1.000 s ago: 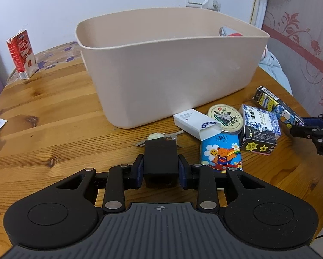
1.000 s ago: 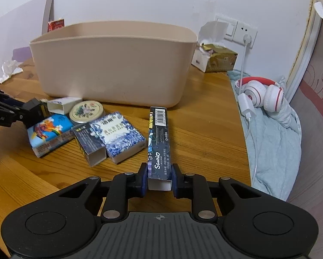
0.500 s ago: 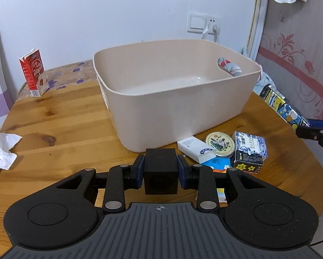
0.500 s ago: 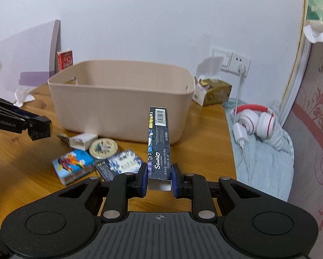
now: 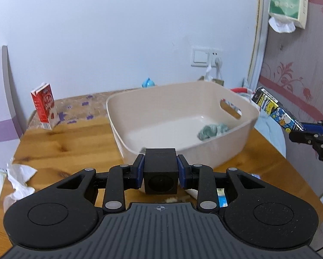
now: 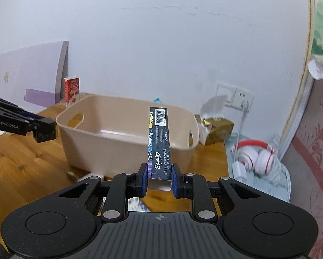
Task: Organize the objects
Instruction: 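Carry both boxes over the bin and open both tools to drop them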
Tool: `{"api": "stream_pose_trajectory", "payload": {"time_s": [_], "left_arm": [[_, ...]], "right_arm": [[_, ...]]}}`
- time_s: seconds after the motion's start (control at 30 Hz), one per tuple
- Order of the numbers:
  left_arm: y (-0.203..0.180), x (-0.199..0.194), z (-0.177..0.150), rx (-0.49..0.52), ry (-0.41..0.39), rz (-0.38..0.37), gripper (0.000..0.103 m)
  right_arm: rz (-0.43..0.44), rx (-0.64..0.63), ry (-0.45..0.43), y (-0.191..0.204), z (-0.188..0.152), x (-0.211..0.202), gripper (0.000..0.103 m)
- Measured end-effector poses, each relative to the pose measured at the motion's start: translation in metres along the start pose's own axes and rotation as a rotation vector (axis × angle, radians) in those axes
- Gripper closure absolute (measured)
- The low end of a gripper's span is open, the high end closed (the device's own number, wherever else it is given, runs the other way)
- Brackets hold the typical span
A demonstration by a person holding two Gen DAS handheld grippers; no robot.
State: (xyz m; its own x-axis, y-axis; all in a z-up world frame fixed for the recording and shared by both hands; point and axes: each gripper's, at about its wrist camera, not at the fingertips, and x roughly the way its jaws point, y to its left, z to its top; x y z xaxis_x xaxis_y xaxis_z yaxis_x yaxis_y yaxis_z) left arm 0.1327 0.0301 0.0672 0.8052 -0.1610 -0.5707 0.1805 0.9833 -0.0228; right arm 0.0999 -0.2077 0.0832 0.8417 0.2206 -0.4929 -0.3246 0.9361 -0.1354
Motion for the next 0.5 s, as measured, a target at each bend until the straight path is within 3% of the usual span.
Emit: {"api": "stream_pose_trajectory", "payload": {"time_s": [0.23, 0.5], "left_arm": [[0.001, 0.012, 0.032, 0.007, -0.033, 0.013, 0.071], [0.000, 0.056, 0.054, 0.019, -0.003, 0.059, 0.071]], "right_arm": [[0.002, -0.034, -0.025, 0.007, 0.026, 0.015, 0.082], [-0.005, -0.032, -0.013, 0.005, 0.050, 0.045, 0.082]]}}
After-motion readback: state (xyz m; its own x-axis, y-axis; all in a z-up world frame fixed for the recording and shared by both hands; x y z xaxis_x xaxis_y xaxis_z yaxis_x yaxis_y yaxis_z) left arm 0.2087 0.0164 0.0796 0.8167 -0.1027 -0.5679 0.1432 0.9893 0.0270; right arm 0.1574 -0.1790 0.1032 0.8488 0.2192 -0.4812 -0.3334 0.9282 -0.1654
